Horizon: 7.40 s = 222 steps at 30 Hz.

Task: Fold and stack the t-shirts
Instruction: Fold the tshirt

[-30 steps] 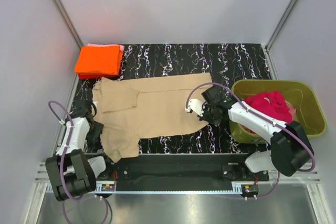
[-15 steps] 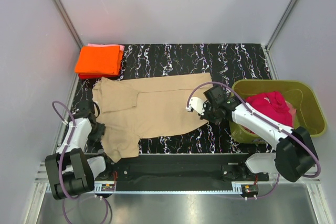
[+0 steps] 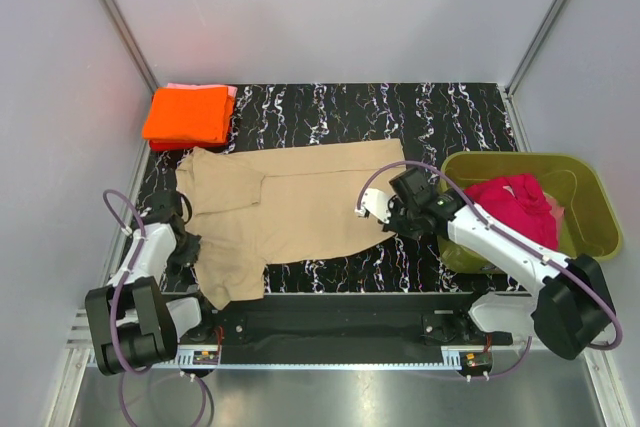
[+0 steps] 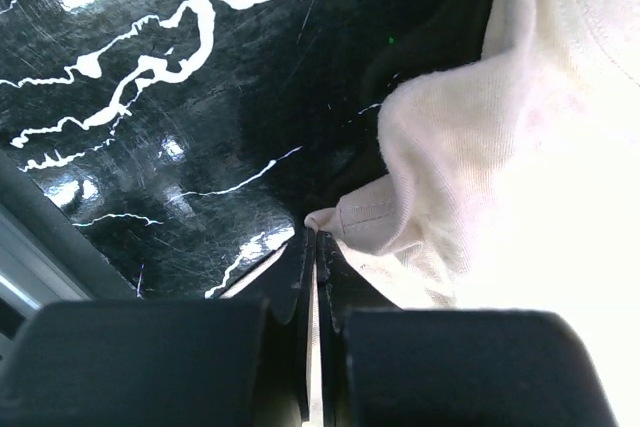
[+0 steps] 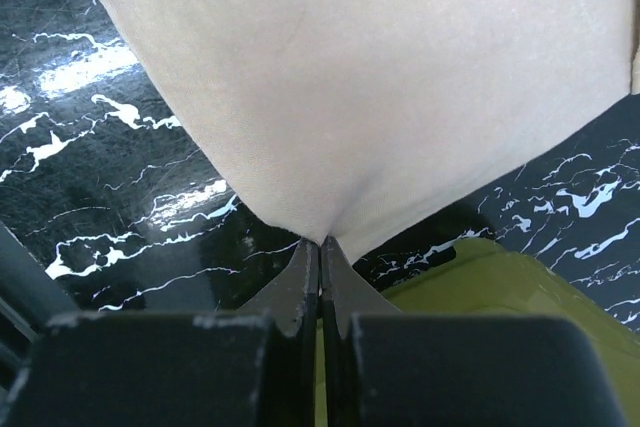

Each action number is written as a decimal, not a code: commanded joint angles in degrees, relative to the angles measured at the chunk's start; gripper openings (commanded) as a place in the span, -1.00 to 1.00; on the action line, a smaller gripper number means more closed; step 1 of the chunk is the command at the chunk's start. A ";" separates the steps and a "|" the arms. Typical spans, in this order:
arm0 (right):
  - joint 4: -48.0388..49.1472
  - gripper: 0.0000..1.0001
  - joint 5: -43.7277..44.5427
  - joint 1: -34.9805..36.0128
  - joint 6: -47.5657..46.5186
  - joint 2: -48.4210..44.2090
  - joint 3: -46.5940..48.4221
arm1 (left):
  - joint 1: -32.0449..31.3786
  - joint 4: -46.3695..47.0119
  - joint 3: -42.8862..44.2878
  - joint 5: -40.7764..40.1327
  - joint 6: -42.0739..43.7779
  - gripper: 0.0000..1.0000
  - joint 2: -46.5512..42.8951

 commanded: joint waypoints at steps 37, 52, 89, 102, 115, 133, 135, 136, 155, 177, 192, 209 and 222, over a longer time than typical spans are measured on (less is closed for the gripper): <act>-12.07 -1.00 1.07 5.23 2.82 2.58 6.17 | -0.49 -10.11 19.53 -10.61 2.38 -1.00 -6.11; -6.18 -1.00 3.18 -0.13 -3.16 11.80 10.48 | -1.80 -3.52 27.34 -5.59 2.56 -1.00 8.65; -3.80 -1.00 3.45 -9.53 -10.02 29.56 22.52 | -6.99 -2.81 48.18 -11.57 4.84 -1.00 34.06; -2.66 -1.00 3.28 -10.85 -11.16 32.64 24.19 | -7.26 -2.89 51.26 -13.15 5.37 -1.00 37.66; -1.95 -1.00 6.09 -11.03 -12.66 35.72 26.56 | -9.63 -3.16 52.84 -15.17 5.37 -1.00 39.69; 2.97 0.00 6.97 -11.38 -12.83 33.97 26.57 | -10.51 -3.95 55.91 -16.84 6.25 -1.00 42.15; 3.06 -0.04 6.27 -11.38 -12.48 33.26 26.48 | -10.68 -4.12 56.01 -16.75 6.25 -1.00 42.32; 3.06 -0.04 6.35 -11.38 -12.31 33.26 26.48 | -10.68 -4.04 56.09 -16.58 6.34 -1.00 42.32; 4.81 -0.49 9.33 -11.38 -11.08 35.02 26.13 | -10.77 -7.20 58.47 -16.75 5.81 -0.46 41.62; -8.29 -1.00 1.88 -1.10 53.86 35.28 38.54 | -11.30 5.01 28.42 11.46 9.50 -0.34 14.37; 0.69 -1.00 3.95 0.75 61.96 37.04 27.62 | -12.44 5.72 25.95 1.36 3.36 -0.32 27.38; -5.73 -1.00 18.74 0.75 62.05 37.75 21.38 | -12.53 -0.26 24.54 -12.45 0.89 -0.28 31.16; -4.34 -1.00 12.34 1.27 65.64 32.90 27.26 | -13.32 -6.15 33.33 -12.62 6.85 -0.25 13.15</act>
